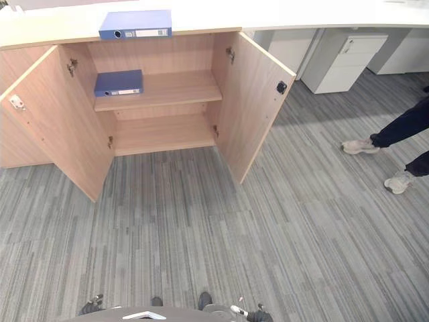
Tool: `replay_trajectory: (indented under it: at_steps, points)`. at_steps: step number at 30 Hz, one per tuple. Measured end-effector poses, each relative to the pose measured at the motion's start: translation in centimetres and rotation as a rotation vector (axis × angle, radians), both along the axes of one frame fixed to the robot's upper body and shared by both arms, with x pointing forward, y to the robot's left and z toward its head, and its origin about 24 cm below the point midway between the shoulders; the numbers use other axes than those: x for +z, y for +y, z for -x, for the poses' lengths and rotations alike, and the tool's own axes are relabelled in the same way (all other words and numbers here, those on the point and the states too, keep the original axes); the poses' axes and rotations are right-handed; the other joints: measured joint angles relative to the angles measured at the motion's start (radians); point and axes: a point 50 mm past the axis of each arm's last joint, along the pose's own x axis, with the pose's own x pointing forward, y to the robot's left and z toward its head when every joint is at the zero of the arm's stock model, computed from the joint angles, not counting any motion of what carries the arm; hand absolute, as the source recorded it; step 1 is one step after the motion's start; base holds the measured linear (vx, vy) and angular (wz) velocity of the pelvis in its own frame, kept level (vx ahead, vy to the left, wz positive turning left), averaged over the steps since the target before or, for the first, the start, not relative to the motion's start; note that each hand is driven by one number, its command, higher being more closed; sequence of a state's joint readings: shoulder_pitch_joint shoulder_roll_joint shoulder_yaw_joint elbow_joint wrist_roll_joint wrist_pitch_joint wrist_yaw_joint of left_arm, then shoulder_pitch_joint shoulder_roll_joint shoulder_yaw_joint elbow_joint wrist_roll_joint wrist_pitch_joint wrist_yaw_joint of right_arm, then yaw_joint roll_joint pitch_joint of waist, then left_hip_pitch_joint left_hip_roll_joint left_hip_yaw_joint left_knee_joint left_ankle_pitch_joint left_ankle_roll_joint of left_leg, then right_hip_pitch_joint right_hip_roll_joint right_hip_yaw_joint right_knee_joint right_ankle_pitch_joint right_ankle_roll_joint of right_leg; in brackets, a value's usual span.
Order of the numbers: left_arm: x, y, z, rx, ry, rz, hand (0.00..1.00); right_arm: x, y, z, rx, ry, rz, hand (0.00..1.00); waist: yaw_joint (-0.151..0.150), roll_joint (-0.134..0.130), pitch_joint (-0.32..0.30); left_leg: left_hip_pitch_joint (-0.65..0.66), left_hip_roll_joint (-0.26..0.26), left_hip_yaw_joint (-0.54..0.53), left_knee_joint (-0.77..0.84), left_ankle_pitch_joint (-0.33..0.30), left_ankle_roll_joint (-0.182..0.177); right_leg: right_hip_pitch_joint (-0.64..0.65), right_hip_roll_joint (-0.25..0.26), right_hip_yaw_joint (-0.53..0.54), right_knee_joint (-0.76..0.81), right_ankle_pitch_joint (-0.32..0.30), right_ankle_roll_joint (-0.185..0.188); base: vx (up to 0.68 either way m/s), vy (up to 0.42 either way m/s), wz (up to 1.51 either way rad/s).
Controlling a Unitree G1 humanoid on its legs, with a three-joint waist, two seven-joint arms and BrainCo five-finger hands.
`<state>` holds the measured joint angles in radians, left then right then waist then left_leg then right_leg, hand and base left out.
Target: Walk over to the cabinet, pick up the folder, carry it to the office cabinet, place the folder inside the office cabinet, then close the office cabinet door
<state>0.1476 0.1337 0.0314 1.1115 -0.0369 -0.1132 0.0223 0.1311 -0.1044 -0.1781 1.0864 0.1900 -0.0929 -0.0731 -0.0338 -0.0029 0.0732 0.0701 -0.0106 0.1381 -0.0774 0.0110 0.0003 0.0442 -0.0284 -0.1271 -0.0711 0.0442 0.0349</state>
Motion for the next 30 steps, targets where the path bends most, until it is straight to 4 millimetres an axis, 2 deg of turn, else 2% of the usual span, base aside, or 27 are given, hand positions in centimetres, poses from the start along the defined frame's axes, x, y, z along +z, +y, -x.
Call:
replay_trajectory:
  at_steps: [4, 11, 25, 30]
  points:
    - [0.1, 0.1, -0.4, 0.003, -0.015, -0.002, 0.00, 0.2, 0.2, -1.2, 0.032, -0.023, 0.006, 0.00, 0.000, -0.005, 0.012, 0.025, -0.001, 0.005, 0.000, -0.009, -0.013, 0.028, -0.002, -0.003, -0.009, -0.001, 0.015, 0.03, 0.010, -0.01]
    - [0.1, 0.1, -0.5, 0.001, -0.016, -0.004, 0.00, 0.4, 0.3, -2.2, 0.118, -0.027, 0.039, 0.00, 0.000, -0.004, 0.020, 0.030, 0.000, 0.006, -0.007, -0.006, -0.010, 0.034, -0.002, -0.016, -0.009, 0.000, 0.016, -0.08, -0.010, 0.04]
    - [0.1, 0.2, -0.5, 0.008, -0.011, -0.019, 0.00, 0.4, 0.3, -2.4, 0.138, -0.021, 0.043, 0.00, 0.000, -0.010, 0.027, 0.029, -0.002, 0.014, -0.009, -0.017, -0.003, 0.037, -0.004, -0.020, -0.016, -0.011, 0.019, -0.06, -0.006, -0.01]
    - [0.1, 0.4, -0.6, 0.009, -0.013, -0.024, 0.00, 0.2, 0.4, -2.4, 0.133, -0.007, 0.036, 0.00, 0.000, -0.019, 0.026, 0.019, -0.002, 0.023, -0.008, -0.026, 0.003, 0.019, -0.004, -0.015, -0.010, -0.010, 0.016, 0.08, 0.003, -0.05]
